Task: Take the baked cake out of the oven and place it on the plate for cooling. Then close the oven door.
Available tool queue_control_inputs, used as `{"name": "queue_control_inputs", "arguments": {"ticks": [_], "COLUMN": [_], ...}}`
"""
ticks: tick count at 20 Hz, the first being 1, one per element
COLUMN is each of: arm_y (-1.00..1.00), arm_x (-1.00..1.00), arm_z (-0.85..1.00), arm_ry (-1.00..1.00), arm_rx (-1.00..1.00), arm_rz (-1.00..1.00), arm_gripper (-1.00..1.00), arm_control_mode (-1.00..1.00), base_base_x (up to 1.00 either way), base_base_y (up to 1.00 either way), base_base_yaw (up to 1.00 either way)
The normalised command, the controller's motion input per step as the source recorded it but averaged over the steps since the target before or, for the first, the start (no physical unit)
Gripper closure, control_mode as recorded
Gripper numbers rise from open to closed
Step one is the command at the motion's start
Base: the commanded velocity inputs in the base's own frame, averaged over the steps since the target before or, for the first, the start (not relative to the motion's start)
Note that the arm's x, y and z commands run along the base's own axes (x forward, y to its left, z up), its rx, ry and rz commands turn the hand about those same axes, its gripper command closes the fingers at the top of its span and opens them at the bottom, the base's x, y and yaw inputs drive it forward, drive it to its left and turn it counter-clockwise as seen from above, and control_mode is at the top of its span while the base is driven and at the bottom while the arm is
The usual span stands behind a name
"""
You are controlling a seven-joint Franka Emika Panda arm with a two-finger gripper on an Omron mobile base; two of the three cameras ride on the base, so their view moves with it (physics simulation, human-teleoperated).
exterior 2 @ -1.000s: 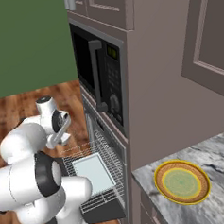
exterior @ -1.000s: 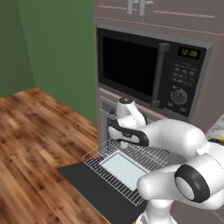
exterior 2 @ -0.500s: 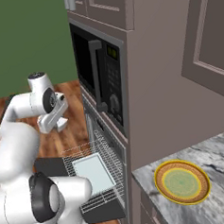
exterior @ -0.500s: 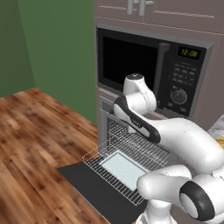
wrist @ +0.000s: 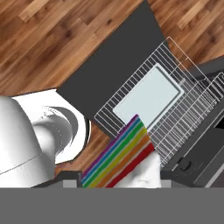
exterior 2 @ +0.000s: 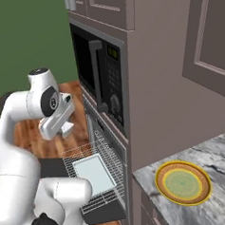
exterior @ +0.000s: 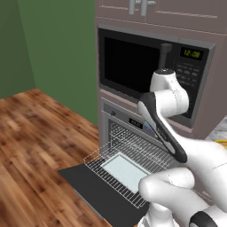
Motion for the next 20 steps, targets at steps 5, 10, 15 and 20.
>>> {"name": "queue_control_inputs", "arguments": {"ticks": [5,10,15,20], "arm_y": [-0.87,-0.76,-0.84,-0.91], "arm_x": [-0.39,-0.02,0.0,-0.05], "arm_z": [0.05,0.21,0.21,0.05], "arm_ry": [-0.01,0.0,0.0,0.0], "arm_rx": [0.0,0.0,-0.02,-0.01], "arm_rz": [-0.04,-0.08,-0.11,-0.12], "arm_gripper": [1.0,1.0,1.0,1.0], "arm_control_mode": [-1.0,-1.0,-1.0,-1.0], "base_base_x": [0.0,0.0,0.0,0.0], "base_base_y": [0.0,0.0,0.0,0.0], "base_base_yaw": [0.0,0.0,0.0,0.0]}}
